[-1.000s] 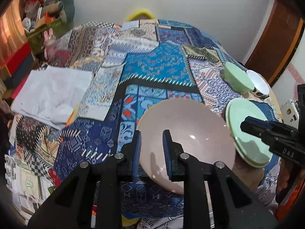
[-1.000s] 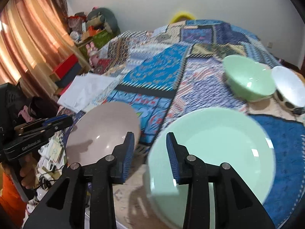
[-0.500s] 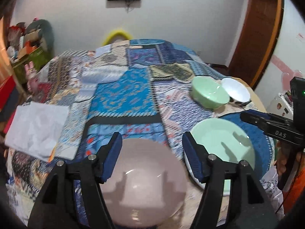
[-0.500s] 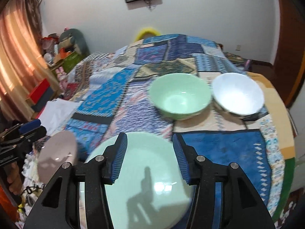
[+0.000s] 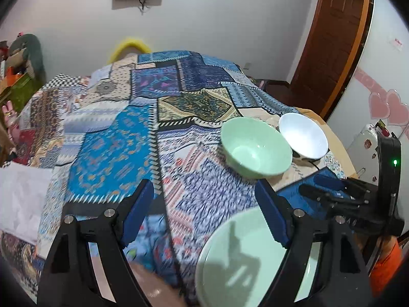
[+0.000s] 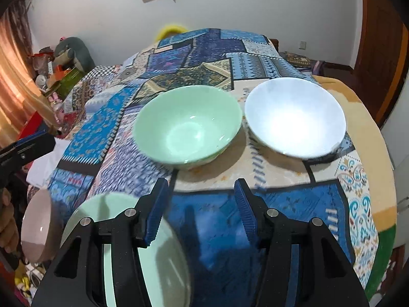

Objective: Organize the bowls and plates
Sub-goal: 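Move the left gripper to the pale green bowl rim and grasp it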

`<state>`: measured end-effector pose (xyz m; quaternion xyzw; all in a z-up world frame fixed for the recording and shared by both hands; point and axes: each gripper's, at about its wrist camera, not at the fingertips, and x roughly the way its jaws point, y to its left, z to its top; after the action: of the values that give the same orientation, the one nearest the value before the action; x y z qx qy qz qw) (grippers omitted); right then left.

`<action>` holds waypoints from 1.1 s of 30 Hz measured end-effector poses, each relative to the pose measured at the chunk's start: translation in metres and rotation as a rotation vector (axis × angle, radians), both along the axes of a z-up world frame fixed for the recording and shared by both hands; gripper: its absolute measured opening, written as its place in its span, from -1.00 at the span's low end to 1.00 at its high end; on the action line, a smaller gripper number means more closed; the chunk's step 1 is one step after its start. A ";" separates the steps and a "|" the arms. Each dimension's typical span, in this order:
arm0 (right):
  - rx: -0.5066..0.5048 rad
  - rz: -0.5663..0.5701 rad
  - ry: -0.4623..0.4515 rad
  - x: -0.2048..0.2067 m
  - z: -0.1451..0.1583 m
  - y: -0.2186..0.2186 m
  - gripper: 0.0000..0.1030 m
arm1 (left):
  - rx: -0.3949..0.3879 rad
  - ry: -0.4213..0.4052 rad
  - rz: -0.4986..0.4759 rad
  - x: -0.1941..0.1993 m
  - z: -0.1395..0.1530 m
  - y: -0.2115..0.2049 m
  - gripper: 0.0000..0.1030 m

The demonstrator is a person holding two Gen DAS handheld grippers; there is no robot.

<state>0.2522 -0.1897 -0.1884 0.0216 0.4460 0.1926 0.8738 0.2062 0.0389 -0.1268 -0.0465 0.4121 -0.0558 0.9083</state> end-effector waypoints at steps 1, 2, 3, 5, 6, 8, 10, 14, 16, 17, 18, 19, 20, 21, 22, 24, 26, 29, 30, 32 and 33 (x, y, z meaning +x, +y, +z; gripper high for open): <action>0.010 -0.004 0.004 0.005 0.000 -0.001 -0.03 | -0.001 0.007 -0.004 0.007 -0.002 -0.003 0.58; 0.025 -0.009 0.010 0.011 0.000 -0.003 -0.03 | -0.004 0.017 -0.005 0.015 -0.004 -0.005 0.58; 0.032 -0.013 0.012 0.015 -0.001 -0.003 -0.03 | -0.008 0.025 -0.008 0.023 -0.006 -0.007 0.58; 0.045 -0.020 0.017 0.025 -0.002 -0.003 -0.03 | -0.002 0.035 -0.014 0.036 -0.009 -0.010 0.58; 0.049 -0.023 0.019 0.029 -0.003 -0.002 -0.03 | 0.006 0.038 -0.014 0.042 -0.011 -0.013 0.58; 0.045 -0.026 0.030 0.039 -0.007 0.000 -0.03 | 0.017 0.045 -0.015 0.054 -0.016 -0.016 0.58; 0.043 -0.033 0.049 0.048 -0.013 0.001 -0.06 | 0.023 0.062 -0.016 0.063 -0.022 -0.018 0.58; 0.038 -0.057 0.086 0.062 -0.026 -0.001 -0.21 | 0.026 0.092 -0.015 0.079 -0.034 -0.019 0.58; 0.049 -0.061 0.114 0.067 -0.031 -0.002 -0.28 | 0.033 0.101 -0.017 0.084 -0.041 -0.020 0.58; 0.053 -0.060 0.128 0.070 -0.034 -0.002 -0.29 | 0.037 0.104 -0.019 0.086 -0.044 -0.021 0.58; 0.053 -0.059 0.137 0.072 -0.036 -0.001 -0.32 | 0.042 0.110 -0.022 0.088 -0.048 -0.022 0.58; 0.055 -0.058 0.143 0.073 -0.037 0.001 -0.36 | 0.043 0.114 -0.023 0.090 -0.050 -0.023 0.58; 0.064 -0.052 0.153 0.075 -0.039 0.002 -0.45 | 0.045 0.118 -0.022 0.091 -0.053 -0.023 0.58; 0.063 -0.037 0.159 0.078 -0.040 0.005 -0.48 | 0.046 0.124 -0.020 0.093 -0.056 -0.024 0.58; 0.040 -0.030 0.153 0.078 -0.039 0.008 -0.49 | 0.046 0.130 -0.021 0.095 -0.059 -0.025 0.58; -0.015 0.000 0.121 0.075 -0.038 0.016 -0.49 | 0.045 0.146 -0.027 0.098 -0.063 -0.026 0.58; -0.027 0.024 0.110 0.072 -0.038 0.018 -0.49 | 0.051 0.155 -0.026 0.101 -0.065 -0.028 0.58; 0.019 0.051 0.122 0.071 -0.037 0.016 -0.54 | 0.049 0.160 -0.015 0.105 -0.068 -0.028 0.58; 0.031 0.065 0.127 0.071 -0.037 0.017 -0.54 | 0.049 0.165 -0.011 0.106 -0.070 -0.028 0.58; 0.034 0.092 0.125 0.068 -0.036 0.021 -0.55 | 0.048 0.179 -0.003 0.108 -0.074 -0.027 0.58; 0.025 0.109 0.119 0.064 -0.035 0.024 -0.55 | 0.047 0.186 -0.002 0.108 -0.075 -0.027 0.58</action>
<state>0.3166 -0.1652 -0.2236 0.0199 0.4954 0.2437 0.8335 0.3143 0.0118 -0.2019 -0.0298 0.4960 -0.0427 0.8668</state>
